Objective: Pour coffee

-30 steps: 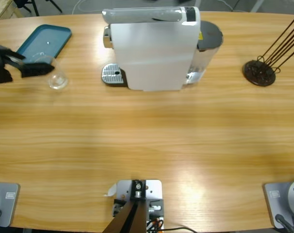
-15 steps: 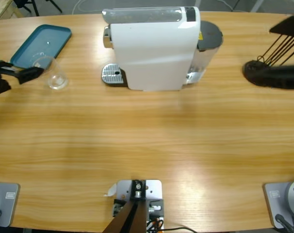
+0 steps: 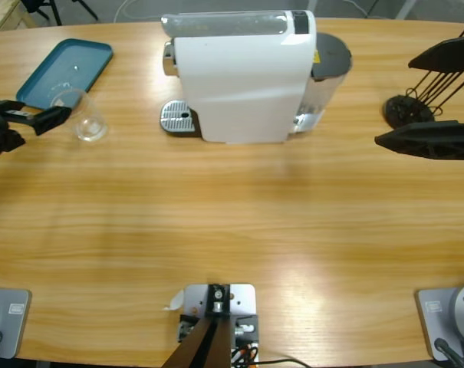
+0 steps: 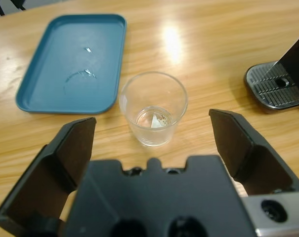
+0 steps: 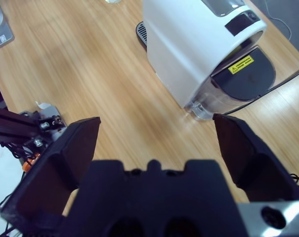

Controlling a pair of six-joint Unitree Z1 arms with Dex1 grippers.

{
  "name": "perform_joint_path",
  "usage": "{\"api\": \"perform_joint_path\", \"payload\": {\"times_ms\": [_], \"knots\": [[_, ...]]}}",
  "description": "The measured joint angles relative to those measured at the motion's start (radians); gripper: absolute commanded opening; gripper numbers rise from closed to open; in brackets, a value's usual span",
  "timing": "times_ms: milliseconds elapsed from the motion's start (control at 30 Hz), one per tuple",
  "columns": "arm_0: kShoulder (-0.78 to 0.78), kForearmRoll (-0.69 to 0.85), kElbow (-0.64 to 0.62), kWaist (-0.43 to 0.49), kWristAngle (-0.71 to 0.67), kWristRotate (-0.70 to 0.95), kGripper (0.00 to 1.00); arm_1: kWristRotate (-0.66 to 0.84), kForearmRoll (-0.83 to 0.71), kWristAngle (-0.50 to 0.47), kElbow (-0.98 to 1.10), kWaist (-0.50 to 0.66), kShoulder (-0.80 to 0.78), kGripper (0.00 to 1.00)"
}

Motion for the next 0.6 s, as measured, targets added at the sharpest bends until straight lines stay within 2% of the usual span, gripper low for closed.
{"api": "perform_joint_path", "payload": {"times_ms": [400,533,600], "knots": [[0.291,-0.284,0.028,0.003,0.0,0.0,0.974,0.016,-0.039,0.003,0.058,0.0,0.0,0.996],[0.354,-0.361,0.044,0.01,0.003,0.0,0.825,0.018,-0.044,0.003,0.071,0.0,0.0,0.996],[0.376,-0.384,0.053,0.018,0.003,0.0,0.807,0.018,-0.047,0.003,0.072,0.0,0.0,0.996]]}}
